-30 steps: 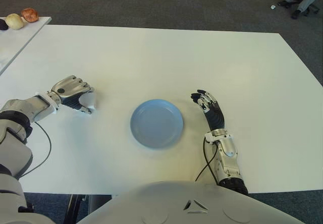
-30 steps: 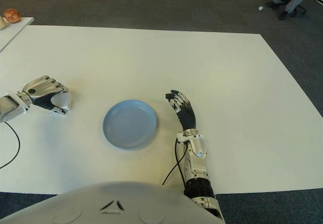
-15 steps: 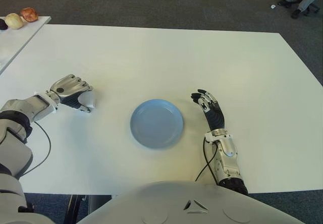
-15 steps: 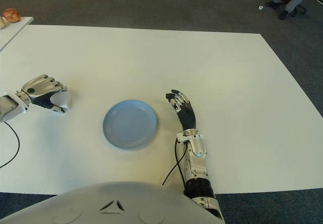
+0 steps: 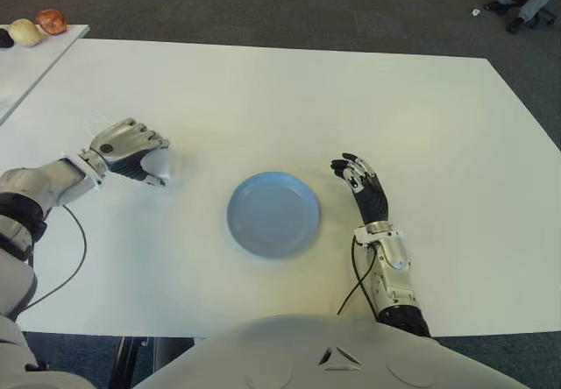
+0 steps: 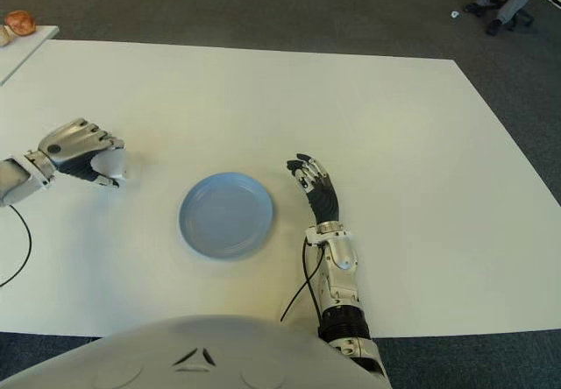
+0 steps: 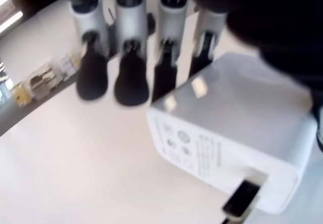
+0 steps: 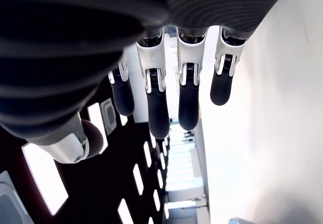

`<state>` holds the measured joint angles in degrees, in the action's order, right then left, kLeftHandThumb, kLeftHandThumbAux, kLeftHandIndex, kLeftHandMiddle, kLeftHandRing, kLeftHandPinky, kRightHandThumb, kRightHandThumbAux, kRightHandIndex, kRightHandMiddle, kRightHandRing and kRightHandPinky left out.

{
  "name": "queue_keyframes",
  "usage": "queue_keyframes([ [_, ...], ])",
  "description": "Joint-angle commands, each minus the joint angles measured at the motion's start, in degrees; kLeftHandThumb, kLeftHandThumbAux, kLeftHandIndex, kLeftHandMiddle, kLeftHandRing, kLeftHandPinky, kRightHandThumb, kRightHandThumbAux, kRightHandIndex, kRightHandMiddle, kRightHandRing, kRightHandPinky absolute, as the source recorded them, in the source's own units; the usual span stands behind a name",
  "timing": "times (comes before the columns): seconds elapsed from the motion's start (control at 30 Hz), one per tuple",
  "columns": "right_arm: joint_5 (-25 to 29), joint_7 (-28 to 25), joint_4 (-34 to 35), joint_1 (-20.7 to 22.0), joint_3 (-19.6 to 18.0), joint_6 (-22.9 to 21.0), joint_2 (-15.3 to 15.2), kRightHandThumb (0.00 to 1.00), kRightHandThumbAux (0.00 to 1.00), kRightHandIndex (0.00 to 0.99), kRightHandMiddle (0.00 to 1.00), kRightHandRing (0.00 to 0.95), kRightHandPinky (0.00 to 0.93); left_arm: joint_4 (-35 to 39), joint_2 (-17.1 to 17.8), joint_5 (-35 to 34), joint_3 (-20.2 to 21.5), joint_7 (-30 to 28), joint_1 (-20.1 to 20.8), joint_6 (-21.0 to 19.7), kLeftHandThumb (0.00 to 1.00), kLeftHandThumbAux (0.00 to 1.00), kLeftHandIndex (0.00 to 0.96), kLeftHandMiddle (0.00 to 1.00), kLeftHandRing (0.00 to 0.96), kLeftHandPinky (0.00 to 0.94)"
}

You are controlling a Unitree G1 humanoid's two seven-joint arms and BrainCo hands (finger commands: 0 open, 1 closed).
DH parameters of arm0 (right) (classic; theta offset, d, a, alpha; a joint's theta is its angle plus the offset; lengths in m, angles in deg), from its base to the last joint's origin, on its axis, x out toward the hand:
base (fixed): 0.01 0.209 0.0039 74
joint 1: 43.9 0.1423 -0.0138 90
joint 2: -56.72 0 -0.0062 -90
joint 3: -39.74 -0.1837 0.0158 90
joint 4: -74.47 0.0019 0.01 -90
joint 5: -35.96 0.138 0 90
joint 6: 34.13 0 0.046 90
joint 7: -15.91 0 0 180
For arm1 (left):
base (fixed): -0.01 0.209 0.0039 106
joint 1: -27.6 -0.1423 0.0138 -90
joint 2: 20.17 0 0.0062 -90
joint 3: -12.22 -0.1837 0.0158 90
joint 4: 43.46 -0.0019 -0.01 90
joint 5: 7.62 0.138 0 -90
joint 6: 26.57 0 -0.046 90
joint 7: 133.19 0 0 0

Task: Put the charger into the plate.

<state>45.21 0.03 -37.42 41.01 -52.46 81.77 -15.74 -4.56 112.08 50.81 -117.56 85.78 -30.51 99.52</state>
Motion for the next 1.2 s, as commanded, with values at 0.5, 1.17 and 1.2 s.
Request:
queue_keyframes([
  [0.5, 0.5, -0.7, -9.6, 1.8, -0.7, -1.3, 0.8, 0.000, 0.549, 0.218, 0.344, 0.281, 0.221, 36.7, 4.2, -17.7, 22.8, -20.9, -10.1, 1.8, 0.749, 0.697, 0.443, 0.861, 0.858, 0.808],
  [1.17, -0.1, 0.1, -10.5, 2.5, -0.6, -1.2, 1.4, 0.000, 0.543, 0.203, 0.332, 0.270, 0.209, 50.1, -5.9, -22.9, 30.6, -36.4, -14.1, -4.5, 0.753, 0.696, 0.443, 0.875, 0.868, 0.827],
  [1.2, -0.1, 0.1, -10.5, 2.5, -0.6, -1.2, 1.4, 0.000, 0.543, 0.202, 0.331, 0.269, 0.207, 50.3, -6.6, -23.2, 30.6, -36.8, -14.1, -4.5, 0.753, 0.696, 0.443, 0.876, 0.868, 0.827],
])
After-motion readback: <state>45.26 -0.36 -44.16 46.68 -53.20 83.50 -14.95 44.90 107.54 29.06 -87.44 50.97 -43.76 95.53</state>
